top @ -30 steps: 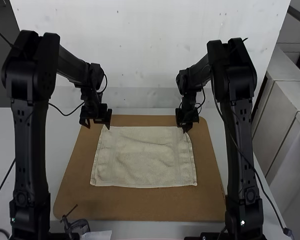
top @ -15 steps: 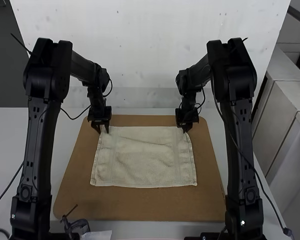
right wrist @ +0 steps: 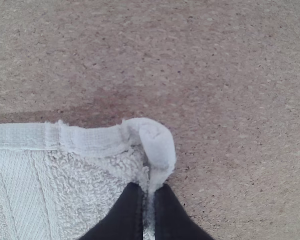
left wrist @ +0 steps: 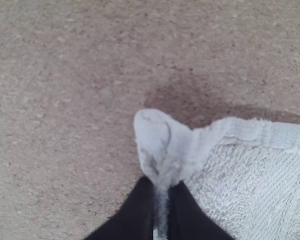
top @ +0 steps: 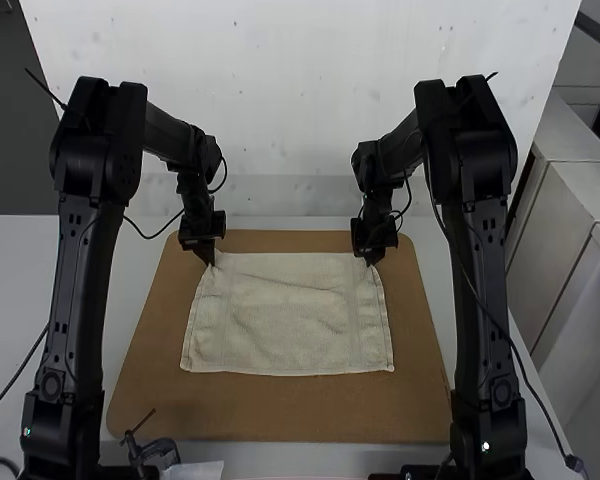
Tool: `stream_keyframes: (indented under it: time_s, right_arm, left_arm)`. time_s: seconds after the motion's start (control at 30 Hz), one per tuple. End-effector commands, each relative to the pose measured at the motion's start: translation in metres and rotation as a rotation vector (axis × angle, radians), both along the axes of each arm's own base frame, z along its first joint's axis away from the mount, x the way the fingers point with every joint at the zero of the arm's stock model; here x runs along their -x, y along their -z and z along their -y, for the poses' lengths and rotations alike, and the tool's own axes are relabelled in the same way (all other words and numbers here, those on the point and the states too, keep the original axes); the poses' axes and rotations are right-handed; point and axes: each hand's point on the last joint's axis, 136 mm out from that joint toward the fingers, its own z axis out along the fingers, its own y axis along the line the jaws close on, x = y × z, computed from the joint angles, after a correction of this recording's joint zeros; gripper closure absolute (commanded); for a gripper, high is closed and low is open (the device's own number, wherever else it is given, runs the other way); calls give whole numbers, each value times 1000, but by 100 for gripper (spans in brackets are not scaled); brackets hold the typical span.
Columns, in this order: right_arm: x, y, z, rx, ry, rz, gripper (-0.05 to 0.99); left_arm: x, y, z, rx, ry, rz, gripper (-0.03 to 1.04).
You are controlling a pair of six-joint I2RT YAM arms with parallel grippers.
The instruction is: Fold the towel.
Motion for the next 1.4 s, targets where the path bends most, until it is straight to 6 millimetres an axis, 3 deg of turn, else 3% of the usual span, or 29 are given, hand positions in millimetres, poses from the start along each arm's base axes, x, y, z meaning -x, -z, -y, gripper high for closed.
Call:
stream_keyframes:
  time_s: [0.0, 0.1, 0.43, 0.73, 0.83, 1.0, 1.2, 1.37]
  right_arm:
    - [-10, -4, 9, 37, 28, 39, 92]
    - [-23, -21, 7, 37, 37, 95, 92]
    - [-52, -82, -3, -21, 56, 272, 92]
    - [-64, -128, -3, -52, 68, 392, 92]
    - [-61, -136, -5, -56, 61, 403, 92]
    - [-43, -131, -10, -36, 36, 381, 92]
    - [-5, -116, -14, -23, -1, 325, 92]
    - [24, -107, -15, -9, -21, 298, 92]
  left_arm:
    - [-9, -10, 3, 28, -30, 29, 99]
    - [-18, -27, -2, 29, -50, 69, 99]
    - [-46, -116, -14, 51, -118, 279, 99]
    - [-47, -153, -12, 74, -130, 353, 99]
    - [-41, -151, -12, 73, -129, 343, 99]
    - [-16, -144, -19, 63, -130, 310, 99]
    - [13, -127, -33, 52, -118, 293, 99]
    - [41, -125, -33, 52, -100, 304, 99]
